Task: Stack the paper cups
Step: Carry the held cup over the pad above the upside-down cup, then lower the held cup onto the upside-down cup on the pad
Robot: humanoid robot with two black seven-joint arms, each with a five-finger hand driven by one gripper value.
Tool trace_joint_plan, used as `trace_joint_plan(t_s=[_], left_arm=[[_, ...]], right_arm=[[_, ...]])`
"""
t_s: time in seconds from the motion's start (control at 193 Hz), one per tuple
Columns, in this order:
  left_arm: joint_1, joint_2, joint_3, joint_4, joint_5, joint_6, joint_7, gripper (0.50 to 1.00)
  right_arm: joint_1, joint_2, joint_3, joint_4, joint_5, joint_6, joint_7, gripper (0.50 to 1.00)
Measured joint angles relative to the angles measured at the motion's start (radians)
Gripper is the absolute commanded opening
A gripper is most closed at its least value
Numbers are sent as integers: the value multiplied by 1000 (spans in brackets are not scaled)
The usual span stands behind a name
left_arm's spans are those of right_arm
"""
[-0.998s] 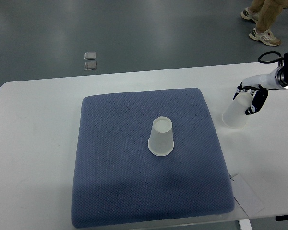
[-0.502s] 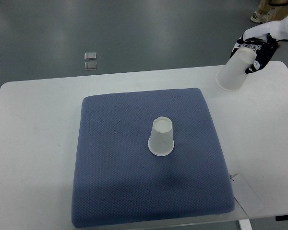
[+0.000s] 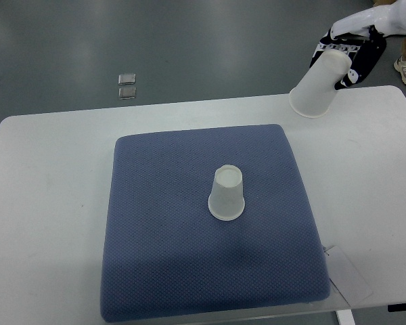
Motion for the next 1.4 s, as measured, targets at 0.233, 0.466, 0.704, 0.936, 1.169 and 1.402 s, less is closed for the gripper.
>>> trace_joint_plan(t_s=[0.233, 0.466, 0.704, 0.936, 1.169, 1.402], left_arm=[[0, 0, 0, 0, 0, 0, 0, 1000], [0, 0, 0, 0, 0, 0, 0, 1000], [0, 0, 0, 0, 0, 0, 1, 1000], [0, 0, 0, 0, 0, 0, 1, 1000], [0, 0, 0, 0, 0, 0, 1, 1000], [0, 0, 0, 0, 0, 0, 0, 1000]], right_arm=[[50, 126, -3, 1, 65, 13, -1, 682], [70, 253, -2, 1, 107, 19, -1, 684], [91, 332, 5, 1, 146, 29, 2, 686], [105, 338, 21, 9, 165, 59, 3, 686], [106, 336, 21, 51, 166, 63, 3, 686], [97, 338, 20, 56, 189, 51, 4, 682]])
